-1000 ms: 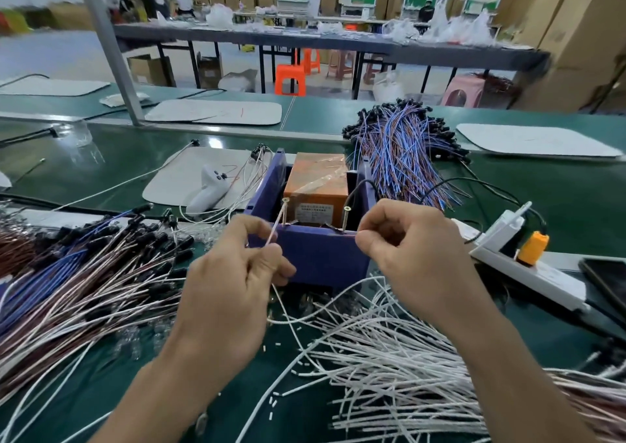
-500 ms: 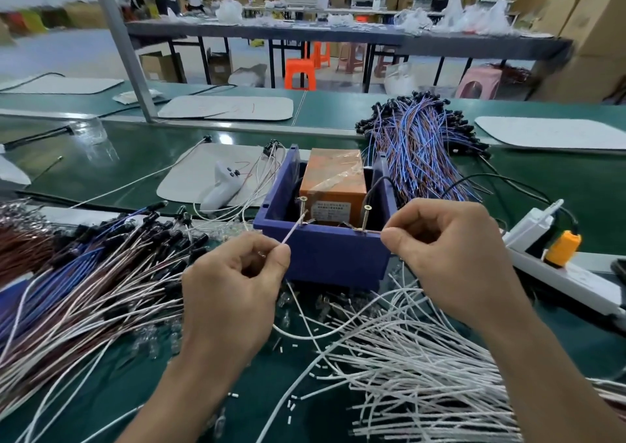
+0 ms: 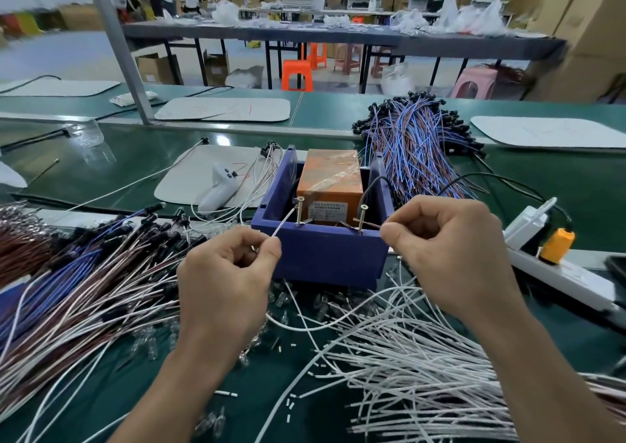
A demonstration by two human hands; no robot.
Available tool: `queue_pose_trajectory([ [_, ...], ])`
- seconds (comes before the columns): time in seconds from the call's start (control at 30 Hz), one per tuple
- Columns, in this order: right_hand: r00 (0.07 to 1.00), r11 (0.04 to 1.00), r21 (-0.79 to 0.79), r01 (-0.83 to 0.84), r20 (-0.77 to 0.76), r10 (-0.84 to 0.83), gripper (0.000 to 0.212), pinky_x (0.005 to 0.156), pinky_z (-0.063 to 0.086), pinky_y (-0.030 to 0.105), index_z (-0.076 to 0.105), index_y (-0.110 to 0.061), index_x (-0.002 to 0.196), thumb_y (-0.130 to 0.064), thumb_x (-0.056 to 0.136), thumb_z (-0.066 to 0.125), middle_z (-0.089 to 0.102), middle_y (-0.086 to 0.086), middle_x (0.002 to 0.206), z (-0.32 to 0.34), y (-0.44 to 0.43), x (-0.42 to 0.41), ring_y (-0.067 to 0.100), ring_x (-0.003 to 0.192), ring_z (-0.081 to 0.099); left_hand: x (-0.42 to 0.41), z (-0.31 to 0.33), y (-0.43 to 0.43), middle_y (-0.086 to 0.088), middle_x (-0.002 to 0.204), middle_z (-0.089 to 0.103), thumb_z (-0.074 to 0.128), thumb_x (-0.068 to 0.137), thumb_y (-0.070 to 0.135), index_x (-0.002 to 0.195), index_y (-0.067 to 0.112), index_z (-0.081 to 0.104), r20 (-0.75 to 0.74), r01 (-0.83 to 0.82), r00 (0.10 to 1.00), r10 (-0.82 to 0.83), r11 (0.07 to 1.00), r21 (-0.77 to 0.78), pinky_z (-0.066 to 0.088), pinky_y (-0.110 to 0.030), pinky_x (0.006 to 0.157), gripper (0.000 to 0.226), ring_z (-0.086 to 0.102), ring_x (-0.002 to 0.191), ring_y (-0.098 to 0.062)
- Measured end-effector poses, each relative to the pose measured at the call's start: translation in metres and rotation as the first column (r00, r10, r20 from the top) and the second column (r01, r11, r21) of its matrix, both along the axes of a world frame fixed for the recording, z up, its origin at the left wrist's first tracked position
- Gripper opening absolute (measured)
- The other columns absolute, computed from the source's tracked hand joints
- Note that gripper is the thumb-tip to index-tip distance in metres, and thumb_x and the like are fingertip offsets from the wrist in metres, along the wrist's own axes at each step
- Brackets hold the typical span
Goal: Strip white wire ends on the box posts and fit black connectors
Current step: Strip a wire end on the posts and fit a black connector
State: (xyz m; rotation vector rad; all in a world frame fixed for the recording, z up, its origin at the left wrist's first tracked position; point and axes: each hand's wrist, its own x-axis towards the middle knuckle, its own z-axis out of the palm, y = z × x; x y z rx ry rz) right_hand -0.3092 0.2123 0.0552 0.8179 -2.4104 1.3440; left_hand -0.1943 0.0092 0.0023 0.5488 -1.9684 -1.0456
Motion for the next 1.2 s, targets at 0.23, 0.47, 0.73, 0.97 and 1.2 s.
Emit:
queue_pose_trajectory([
  [0.23,0.998,0.998,0.020,0.053,-0.047,-0.053,0.017,0.052,0.044,0.010,0.072,-0.029,0.065,-0.024,0.079,0.082,0.066,-0.019,0.055,0.000,-0.001,0.001,0.004,0.049,0.062,-0.001,0.000,0.000,0.011,0.053,0.060,0.072,0.081,0.041,0.078,0.038,0.072,-0.006,0.013,1.000,-0.013,1.000,0.004,0.038,-0.017,0.044,0.004,0.045,0.042,-0.003],
  [0.47,0.997,0.998,0.027,0.061,-0.047,-0.059,0.017,0.054,0.044,0.009,0.073,-0.029,0.066,-0.025,0.080,0.081,0.067,-0.020,0.056,0.000,0.000,0.000,0.004,0.050,0.063,0.000,0.000,0.001,0.010,0.053,0.060,0.076,0.084,0.035,0.078,0.037,0.072,0.012,0.019,1.000,-0.019,1.000,-0.007,0.037,-0.015,0.045,0.007,0.046,0.042,-0.004],
  [0.73,0.987,0.998,-0.050,-0.031,0.153,0.038,0.016,0.047,0.049,0.021,0.075,-0.022,0.069,-0.017,0.083,0.081,0.070,-0.004,0.056,0.010,0.013,-0.009,0.013,0.042,0.060,-0.001,0.001,0.000,0.011,0.053,0.062,0.077,0.084,0.033,0.078,0.038,0.073,-0.020,0.042,0.999,-0.041,0.998,0.045,0.039,-0.016,0.043,0.008,0.046,0.040,-0.002],
  [0.97,0.916,0.967,-0.239,-0.091,0.361,0.175,0.019,0.040,0.043,0.019,0.077,-0.016,0.072,-0.004,0.086,0.078,0.070,0.011,0.061,0.019,0.033,-0.024,0.014,0.040,0.052,0.000,0.000,-0.001,0.008,0.054,0.063,0.071,0.082,0.045,0.079,0.037,0.073,-0.027,0.048,0.999,-0.046,0.997,0.058,0.038,-0.019,0.041,0.009,0.044,0.041,-0.003],
  [1.2,0.832,0.931,0.092,-0.353,0.485,0.268,0.011,0.049,0.047,0.023,0.078,-0.016,0.080,-0.007,0.087,0.076,0.074,0.009,0.068,0.016,0.029,-0.020,0.014,0.050,0.060,0.003,-0.001,-0.001,0.001,0.048,0.056,0.067,0.096,0.034,0.075,0.025,0.074,-0.115,0.027,0.993,0.000,0.973,0.230,0.028,-0.018,0.035,0.023,0.037,0.037,-0.007],
])
